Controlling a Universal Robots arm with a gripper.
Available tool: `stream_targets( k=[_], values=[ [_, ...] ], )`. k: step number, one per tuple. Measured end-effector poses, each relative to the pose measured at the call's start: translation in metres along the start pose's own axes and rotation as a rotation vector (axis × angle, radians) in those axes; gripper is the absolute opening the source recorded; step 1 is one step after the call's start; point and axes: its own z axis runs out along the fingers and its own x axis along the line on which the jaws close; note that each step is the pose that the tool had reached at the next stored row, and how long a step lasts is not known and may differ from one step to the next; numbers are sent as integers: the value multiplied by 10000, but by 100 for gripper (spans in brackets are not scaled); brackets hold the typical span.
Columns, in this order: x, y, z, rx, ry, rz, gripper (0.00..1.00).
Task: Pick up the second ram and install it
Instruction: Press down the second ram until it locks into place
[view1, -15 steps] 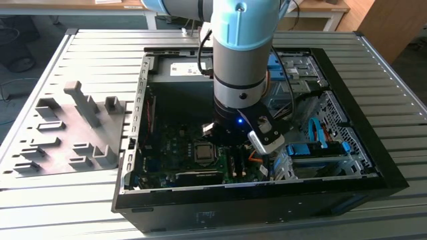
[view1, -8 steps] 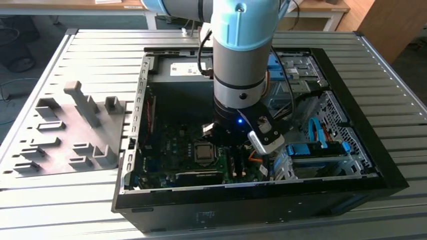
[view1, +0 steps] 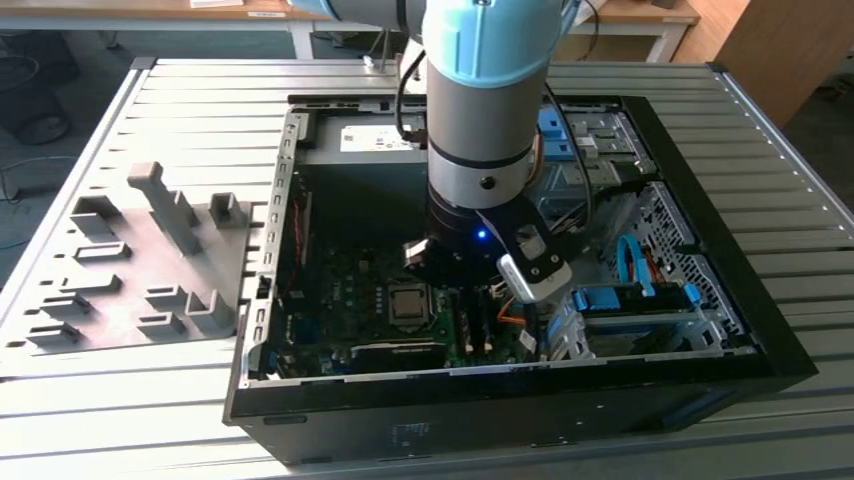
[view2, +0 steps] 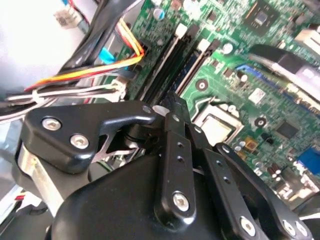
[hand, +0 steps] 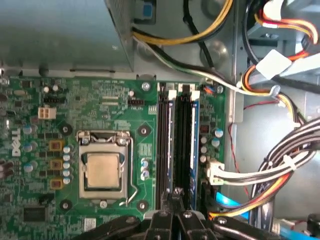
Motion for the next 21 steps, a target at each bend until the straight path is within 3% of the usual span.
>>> stream_targets(
  k=[4,8,16,21],
  values=[
    [0,135,-6,2,1,0,10],
    [-2,149,-31,5,2,-2,10],
    [-23,137,-375,3,1,0,10],
    [-24,137,-389,-5,0,0,10]
  ],
)
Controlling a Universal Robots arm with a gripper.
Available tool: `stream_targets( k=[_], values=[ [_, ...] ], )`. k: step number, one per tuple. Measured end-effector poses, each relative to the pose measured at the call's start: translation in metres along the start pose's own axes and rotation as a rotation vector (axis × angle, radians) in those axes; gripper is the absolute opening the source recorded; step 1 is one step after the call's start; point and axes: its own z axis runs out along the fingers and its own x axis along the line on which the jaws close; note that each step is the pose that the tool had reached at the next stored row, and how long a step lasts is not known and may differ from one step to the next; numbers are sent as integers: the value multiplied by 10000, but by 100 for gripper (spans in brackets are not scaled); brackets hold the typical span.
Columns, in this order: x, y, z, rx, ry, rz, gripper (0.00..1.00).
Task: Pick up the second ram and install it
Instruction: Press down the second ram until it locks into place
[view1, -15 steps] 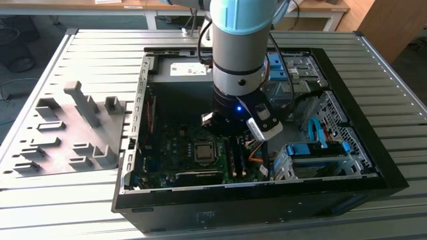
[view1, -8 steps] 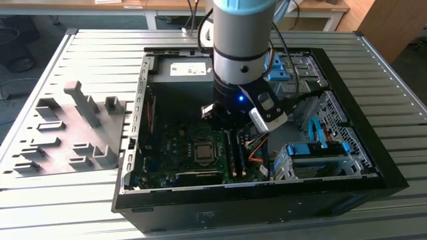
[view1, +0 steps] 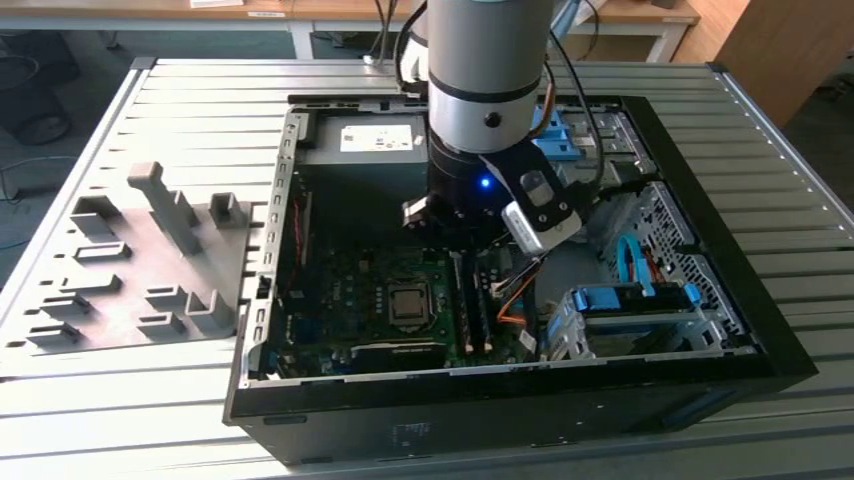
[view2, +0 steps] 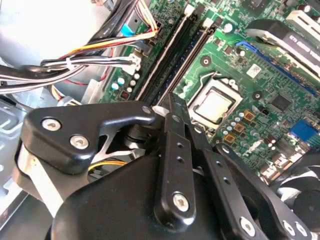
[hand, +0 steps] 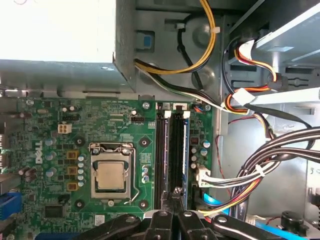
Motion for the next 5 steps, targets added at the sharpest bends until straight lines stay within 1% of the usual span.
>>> stream_targets(
  k=[5],
  values=[
    [0,0,-1,-1,1,0,10]
  ],
)
